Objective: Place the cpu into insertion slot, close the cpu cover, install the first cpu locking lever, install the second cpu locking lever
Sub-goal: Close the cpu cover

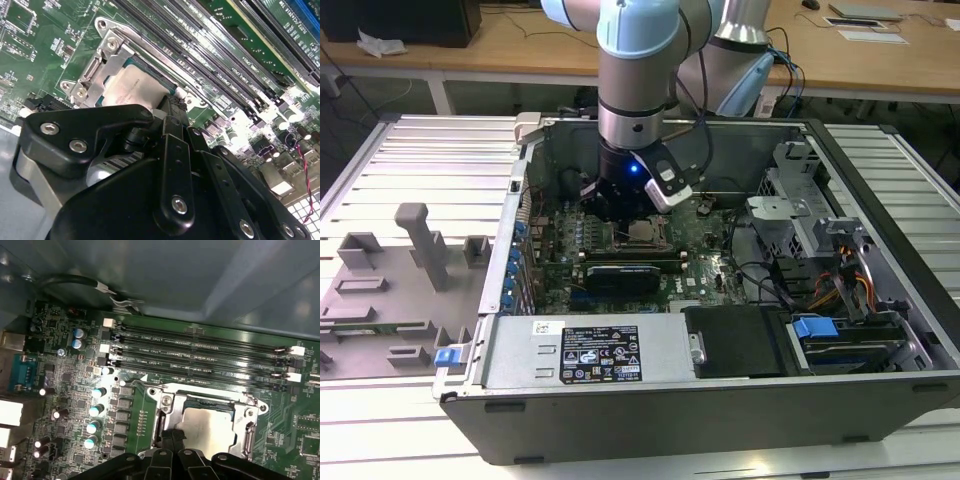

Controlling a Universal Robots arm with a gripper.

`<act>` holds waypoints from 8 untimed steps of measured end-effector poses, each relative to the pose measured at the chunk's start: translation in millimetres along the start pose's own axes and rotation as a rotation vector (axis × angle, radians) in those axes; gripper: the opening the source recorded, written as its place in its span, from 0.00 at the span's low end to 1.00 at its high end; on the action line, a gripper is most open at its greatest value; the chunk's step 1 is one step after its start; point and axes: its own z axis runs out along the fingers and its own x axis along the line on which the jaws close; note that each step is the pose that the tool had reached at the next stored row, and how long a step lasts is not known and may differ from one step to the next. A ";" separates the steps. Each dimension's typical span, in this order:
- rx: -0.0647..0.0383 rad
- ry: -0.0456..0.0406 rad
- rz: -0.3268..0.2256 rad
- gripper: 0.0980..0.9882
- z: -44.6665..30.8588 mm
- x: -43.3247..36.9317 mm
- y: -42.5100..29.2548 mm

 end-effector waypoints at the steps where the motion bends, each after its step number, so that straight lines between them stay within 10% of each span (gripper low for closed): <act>1: 0.000 -0.0001 0.000 0.01 0.0 -0.1 0.0; 8: -0.003 -0.0013 0.032 0.01 -2.8 -0.1 0.1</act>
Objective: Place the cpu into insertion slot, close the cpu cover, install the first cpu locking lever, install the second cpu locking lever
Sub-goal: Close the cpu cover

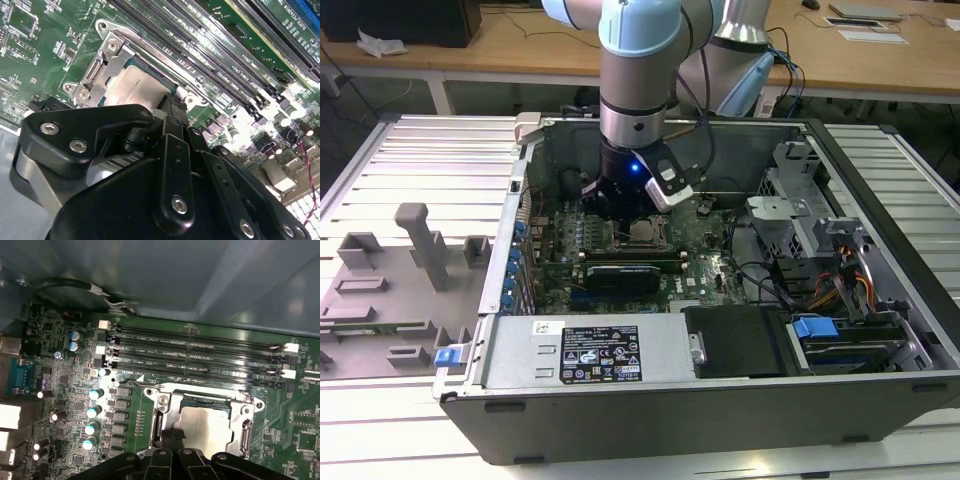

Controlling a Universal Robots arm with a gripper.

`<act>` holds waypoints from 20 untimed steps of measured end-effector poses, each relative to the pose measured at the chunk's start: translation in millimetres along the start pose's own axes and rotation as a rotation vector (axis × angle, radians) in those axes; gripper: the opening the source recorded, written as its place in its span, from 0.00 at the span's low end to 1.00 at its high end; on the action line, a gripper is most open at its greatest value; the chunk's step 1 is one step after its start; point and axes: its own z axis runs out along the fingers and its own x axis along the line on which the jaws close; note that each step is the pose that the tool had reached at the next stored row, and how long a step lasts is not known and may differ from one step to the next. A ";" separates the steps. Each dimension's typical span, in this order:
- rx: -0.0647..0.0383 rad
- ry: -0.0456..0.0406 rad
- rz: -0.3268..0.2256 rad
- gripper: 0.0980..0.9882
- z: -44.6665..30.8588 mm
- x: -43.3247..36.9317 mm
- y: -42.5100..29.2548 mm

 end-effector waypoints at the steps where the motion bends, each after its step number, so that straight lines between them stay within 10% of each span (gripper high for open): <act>1: 0.000 -0.0003 0.006 0.01 -1.5 0.0 0.0; 13: -0.004 -0.0015 0.032 0.01 -16.3 -0.5 0.4; 20: -0.005 0.0021 0.031 0.01 -16.8 -24.7 -2.3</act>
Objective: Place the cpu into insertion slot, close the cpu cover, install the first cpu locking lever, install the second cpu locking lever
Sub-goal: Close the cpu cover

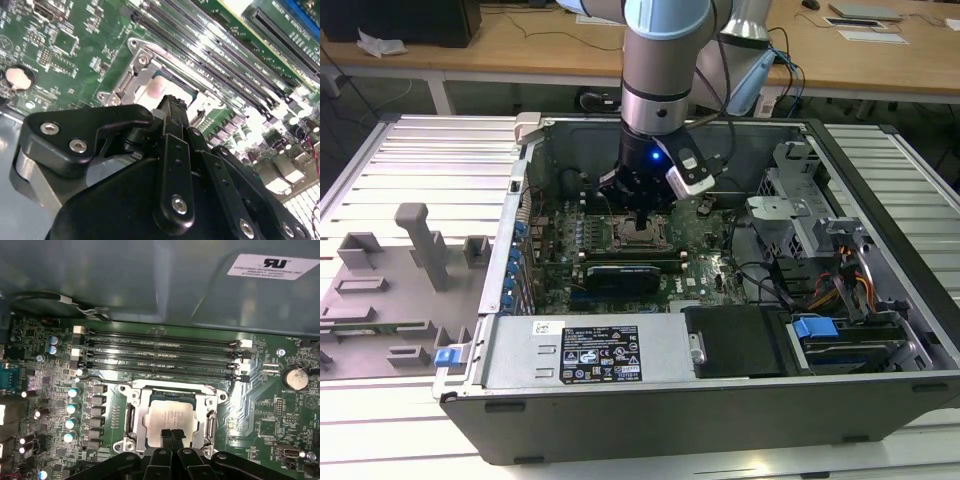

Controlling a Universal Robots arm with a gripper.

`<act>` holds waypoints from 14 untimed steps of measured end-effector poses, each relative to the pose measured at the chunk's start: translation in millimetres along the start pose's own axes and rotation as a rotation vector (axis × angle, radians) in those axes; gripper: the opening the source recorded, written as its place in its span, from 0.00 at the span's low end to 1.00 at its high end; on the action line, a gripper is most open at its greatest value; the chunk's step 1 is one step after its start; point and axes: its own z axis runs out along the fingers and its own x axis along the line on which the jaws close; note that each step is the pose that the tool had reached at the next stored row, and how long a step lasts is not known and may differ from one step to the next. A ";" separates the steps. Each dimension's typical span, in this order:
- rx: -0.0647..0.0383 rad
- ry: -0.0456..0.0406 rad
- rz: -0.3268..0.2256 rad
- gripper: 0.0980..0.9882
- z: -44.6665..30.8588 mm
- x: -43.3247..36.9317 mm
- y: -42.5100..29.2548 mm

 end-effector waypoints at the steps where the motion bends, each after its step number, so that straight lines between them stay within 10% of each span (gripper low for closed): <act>1: 0.000 0.0000 0.000 0.01 -0.7 0.0 0.1; 9: 0.000 -0.0001 0.000 0.01 -27.2 0.3 1.5; 14: 0.000 -0.0001 0.000 0.01 -28.6 0.3 1.6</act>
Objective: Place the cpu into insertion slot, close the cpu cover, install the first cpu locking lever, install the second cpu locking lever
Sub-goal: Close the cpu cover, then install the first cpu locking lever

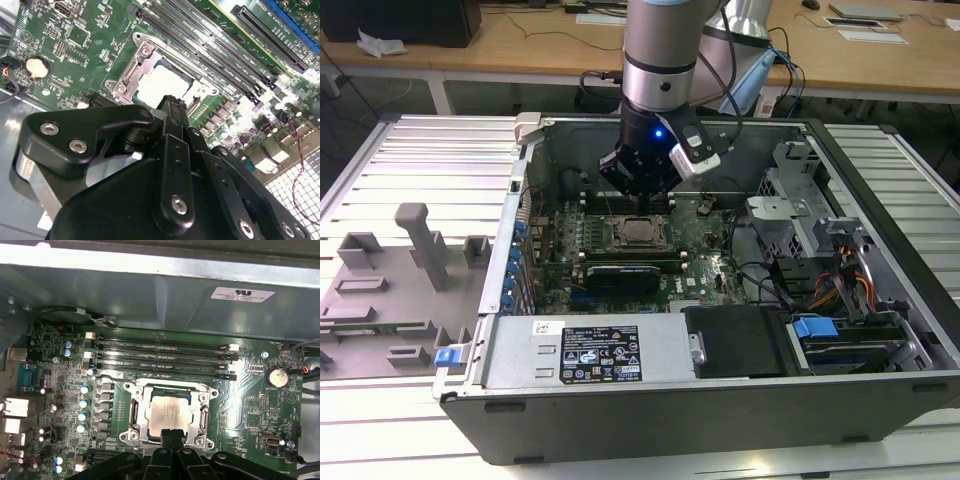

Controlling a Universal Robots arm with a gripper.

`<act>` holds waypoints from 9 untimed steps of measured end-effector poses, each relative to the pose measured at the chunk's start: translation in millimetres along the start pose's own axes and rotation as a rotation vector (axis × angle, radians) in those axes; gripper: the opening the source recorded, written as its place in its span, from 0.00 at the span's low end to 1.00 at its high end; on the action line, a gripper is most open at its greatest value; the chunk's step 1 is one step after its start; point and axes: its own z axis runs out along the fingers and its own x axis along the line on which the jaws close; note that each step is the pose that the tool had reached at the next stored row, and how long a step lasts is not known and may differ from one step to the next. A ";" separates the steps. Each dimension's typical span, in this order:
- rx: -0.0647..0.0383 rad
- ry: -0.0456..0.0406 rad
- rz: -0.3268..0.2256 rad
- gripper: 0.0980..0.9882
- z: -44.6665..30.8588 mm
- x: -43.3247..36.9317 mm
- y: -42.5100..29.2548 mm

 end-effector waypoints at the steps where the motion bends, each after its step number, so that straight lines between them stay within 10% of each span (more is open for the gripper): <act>1: 0.000 0.0000 0.000 0.01 0.0 0.0 0.0; 9: 0.000 0.0000 0.000 0.01 -0.2 0.0 0.0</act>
